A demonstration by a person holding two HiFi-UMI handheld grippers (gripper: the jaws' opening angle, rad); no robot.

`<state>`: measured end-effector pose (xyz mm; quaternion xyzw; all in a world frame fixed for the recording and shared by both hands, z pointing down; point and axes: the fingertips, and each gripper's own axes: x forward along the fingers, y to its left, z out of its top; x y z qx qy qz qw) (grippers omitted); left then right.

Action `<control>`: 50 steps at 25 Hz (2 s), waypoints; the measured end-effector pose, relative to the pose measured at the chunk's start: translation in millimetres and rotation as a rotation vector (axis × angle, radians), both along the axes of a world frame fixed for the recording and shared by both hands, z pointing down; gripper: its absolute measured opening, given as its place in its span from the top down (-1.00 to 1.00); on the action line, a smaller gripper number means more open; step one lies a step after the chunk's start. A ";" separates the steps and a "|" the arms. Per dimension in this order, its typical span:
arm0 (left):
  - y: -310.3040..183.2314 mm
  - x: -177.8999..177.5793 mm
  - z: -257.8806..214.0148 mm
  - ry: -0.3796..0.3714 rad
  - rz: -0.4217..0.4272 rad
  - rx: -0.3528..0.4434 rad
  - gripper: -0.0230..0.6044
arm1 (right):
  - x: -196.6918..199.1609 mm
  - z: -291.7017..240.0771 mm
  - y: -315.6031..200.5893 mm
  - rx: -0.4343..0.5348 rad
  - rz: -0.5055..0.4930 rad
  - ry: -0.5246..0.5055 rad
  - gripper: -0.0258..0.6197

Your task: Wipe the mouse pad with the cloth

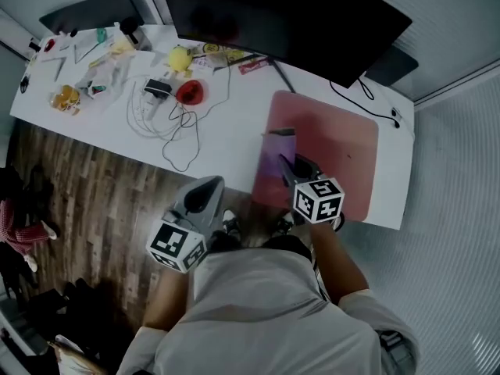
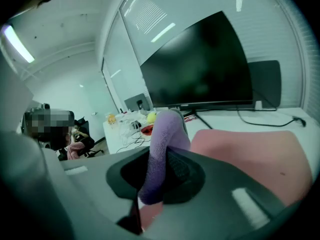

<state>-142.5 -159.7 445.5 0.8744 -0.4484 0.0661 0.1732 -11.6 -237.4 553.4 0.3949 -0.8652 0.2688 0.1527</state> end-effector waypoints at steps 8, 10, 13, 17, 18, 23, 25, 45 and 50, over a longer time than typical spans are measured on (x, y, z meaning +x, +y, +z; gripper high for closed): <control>13.5 -73.6 5.8 -0.039 -0.049 0.007 0.92 | -95.9 66.1 21.1 -0.152 -0.125 0.051 0.75; 15.1 -68.6 0.5 -0.058 -0.038 0.029 0.92 | -85.9 84.5 26.1 -0.189 -0.102 0.085 0.75; 17.9 -52.1 0.1 -0.063 -0.019 0.031 0.92 | -56.5 103.4 33.4 -0.220 -0.050 0.118 0.75; 21.6 -10.1 2.5 -0.054 0.010 0.025 0.92 | 1.6 119.4 38.4 -0.229 0.003 0.156 0.75; 22.6 2.5 2.0 -0.056 0.020 0.027 0.92 | 18.1 121.1 39.1 -0.230 0.019 0.161 0.75; 28.5 66.8 -0.7 -0.066 0.062 0.033 0.92 | 107.8 124.1 51.2 -0.253 0.112 0.162 0.75; 28.2 93.8 -1.8 -0.065 0.081 0.038 0.92 | 145.1 125.4 53.6 -0.253 0.142 0.170 0.75; 58.1 286.8 1.3 -0.036 0.277 0.076 0.92 | 458.7 121.9 125.0 -0.262 0.591 0.190 0.75; 57.9 276.3 3.0 -0.014 0.244 0.054 0.92 | 435.6 68.2 117.0 -0.143 0.579 0.078 0.75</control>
